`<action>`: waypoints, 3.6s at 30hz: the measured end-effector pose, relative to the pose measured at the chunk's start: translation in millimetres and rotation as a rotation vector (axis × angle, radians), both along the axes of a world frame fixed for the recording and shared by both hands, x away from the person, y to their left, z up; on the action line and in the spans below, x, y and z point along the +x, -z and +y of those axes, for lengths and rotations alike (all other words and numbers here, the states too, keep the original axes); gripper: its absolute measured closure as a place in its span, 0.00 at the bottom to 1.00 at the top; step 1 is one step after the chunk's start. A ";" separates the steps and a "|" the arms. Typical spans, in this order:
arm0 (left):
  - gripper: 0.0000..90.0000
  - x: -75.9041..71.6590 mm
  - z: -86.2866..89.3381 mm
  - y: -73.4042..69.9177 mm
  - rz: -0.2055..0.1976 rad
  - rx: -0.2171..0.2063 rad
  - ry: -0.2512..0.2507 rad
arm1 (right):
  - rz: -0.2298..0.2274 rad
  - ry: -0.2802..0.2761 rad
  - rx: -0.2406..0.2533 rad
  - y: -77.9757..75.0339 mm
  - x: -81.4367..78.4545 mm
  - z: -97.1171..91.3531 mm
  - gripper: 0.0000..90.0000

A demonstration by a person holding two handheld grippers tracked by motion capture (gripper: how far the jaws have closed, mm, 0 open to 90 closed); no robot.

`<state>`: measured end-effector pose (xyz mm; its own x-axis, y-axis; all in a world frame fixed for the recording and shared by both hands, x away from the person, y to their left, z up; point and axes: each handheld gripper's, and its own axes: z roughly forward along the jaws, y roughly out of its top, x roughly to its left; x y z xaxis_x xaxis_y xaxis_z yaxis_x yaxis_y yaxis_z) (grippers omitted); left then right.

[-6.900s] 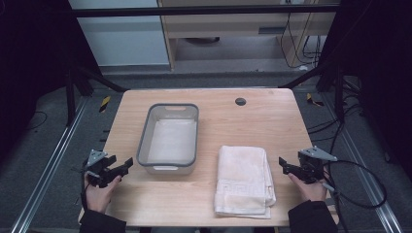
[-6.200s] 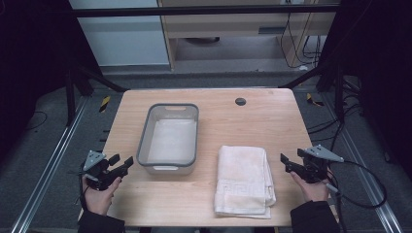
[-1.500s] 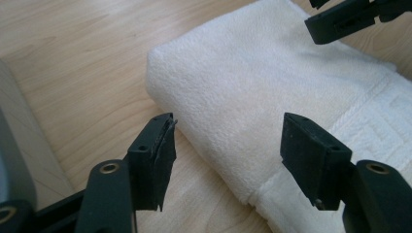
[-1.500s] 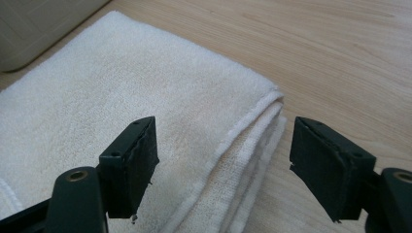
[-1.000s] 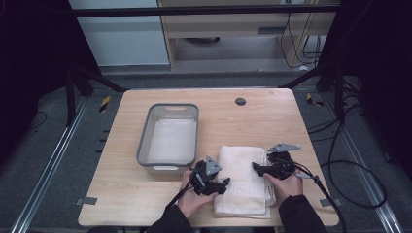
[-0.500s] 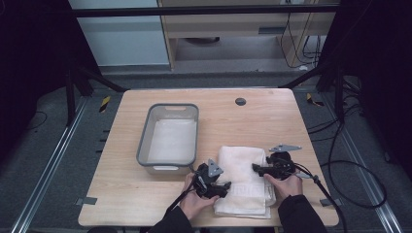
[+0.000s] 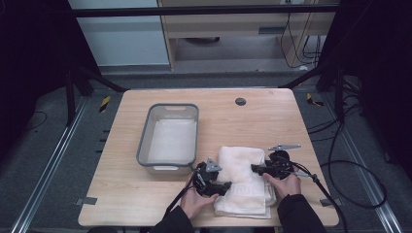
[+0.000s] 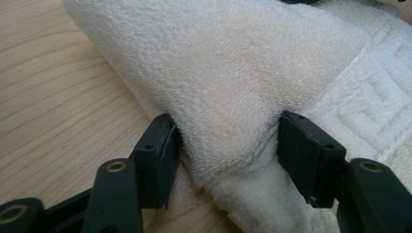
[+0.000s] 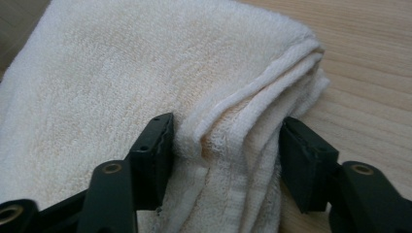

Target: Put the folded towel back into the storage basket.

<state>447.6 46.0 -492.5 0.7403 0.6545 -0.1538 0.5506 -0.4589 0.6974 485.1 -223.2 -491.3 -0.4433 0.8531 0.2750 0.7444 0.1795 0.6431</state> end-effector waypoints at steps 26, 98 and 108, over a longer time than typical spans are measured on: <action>0.80 -5.2 0.8 -5.4 0.029 -0.063 0.007 | -0.014 -0.013 0.060 -11.0 -3.8 -0.1 0.73; 0.81 -15.0 80.9 -129.2 -0.305 -0.205 -0.042 | -0.414 -0.074 0.146 -150.8 -14.8 59.5 0.74; 0.81 -11.1 93.6 -141.0 -0.326 -0.221 -0.064 | -0.432 -0.083 0.152 -164.2 -7.8 71.3 0.74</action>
<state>436.5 139.6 -351.4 0.7320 0.6787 -0.0600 0.3070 -0.2499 0.9183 477.2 -151.9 -327.1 -0.6100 0.7742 0.1689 0.3893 0.1072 0.9148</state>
